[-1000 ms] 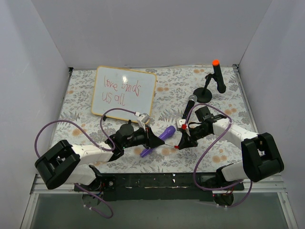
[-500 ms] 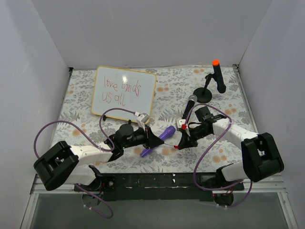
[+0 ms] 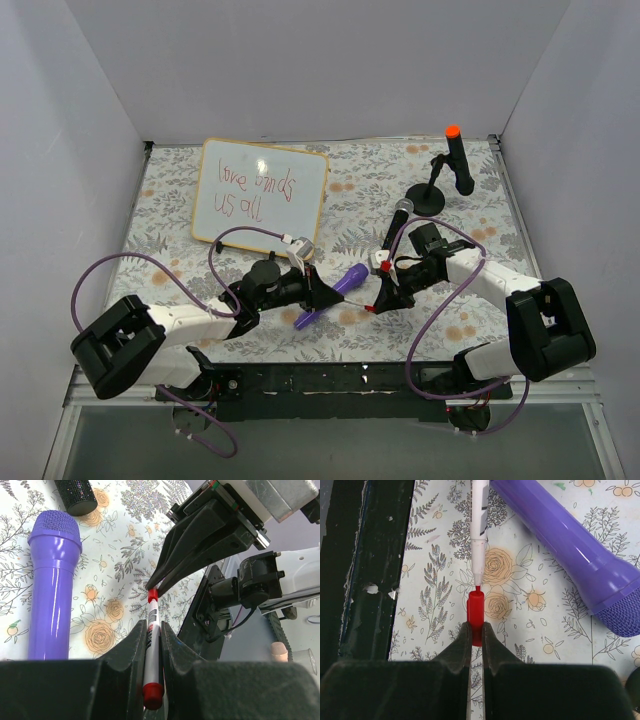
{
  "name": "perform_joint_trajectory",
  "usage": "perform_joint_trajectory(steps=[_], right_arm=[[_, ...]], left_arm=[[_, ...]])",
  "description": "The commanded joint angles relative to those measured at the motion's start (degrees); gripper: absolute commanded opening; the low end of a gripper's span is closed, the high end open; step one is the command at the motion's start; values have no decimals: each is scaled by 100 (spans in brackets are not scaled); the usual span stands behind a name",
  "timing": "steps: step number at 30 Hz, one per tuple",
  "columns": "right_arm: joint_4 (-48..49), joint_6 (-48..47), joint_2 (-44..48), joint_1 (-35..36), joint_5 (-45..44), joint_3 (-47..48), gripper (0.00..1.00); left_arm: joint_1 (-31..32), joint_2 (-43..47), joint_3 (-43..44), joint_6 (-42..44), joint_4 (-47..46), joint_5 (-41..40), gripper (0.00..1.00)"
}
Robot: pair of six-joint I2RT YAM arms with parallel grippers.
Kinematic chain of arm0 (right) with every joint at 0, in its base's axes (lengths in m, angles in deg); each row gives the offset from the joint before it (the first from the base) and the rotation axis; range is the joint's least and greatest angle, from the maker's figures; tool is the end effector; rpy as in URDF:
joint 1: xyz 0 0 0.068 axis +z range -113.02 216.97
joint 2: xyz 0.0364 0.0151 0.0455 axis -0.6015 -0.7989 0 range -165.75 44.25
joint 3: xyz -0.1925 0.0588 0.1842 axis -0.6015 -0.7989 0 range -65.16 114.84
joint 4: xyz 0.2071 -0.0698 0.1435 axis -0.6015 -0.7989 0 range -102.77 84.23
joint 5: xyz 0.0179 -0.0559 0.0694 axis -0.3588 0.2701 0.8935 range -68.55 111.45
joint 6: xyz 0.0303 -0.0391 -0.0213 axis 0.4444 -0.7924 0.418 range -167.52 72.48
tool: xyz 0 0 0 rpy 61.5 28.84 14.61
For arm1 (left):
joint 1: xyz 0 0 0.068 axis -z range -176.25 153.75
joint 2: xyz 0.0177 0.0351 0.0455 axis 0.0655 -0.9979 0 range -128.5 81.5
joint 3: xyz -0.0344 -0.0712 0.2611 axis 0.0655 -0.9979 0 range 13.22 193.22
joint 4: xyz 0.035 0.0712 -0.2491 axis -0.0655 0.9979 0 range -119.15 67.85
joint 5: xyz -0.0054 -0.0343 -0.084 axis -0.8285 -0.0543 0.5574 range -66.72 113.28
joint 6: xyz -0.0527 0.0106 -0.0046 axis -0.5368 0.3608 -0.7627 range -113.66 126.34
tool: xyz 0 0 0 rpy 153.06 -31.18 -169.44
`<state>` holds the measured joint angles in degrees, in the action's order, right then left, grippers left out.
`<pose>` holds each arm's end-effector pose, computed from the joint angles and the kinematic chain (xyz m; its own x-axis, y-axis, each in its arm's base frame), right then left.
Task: Write a sentence on the whiteboard
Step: Close the whiteboard marker at the center of the board.
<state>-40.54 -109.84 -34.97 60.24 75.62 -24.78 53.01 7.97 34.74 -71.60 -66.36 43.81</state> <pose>0.1961 0.1157 0.1750 -0.0184 -0.5722 -0.8199 -0.9855 -0.1277 0.1112 0.1517 -0.1953 0.1830 -0.9451 -0.3061 -0.1144 0.0314 0.2634 -0.9642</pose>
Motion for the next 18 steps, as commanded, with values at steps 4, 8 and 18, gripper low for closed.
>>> perform_joint_trajectory(steps=[4,8,18], right_arm=[[-30,-34,21,20,164,-30,1],[-30,-34,12,20,164,-30,1],[-22,-34,12,20,164,-30,1]], left_arm=[[23,-46,256,138,12,21,0],[31,-73,274,155,21,21,0],[32,-73,300,190,65,38,0]])
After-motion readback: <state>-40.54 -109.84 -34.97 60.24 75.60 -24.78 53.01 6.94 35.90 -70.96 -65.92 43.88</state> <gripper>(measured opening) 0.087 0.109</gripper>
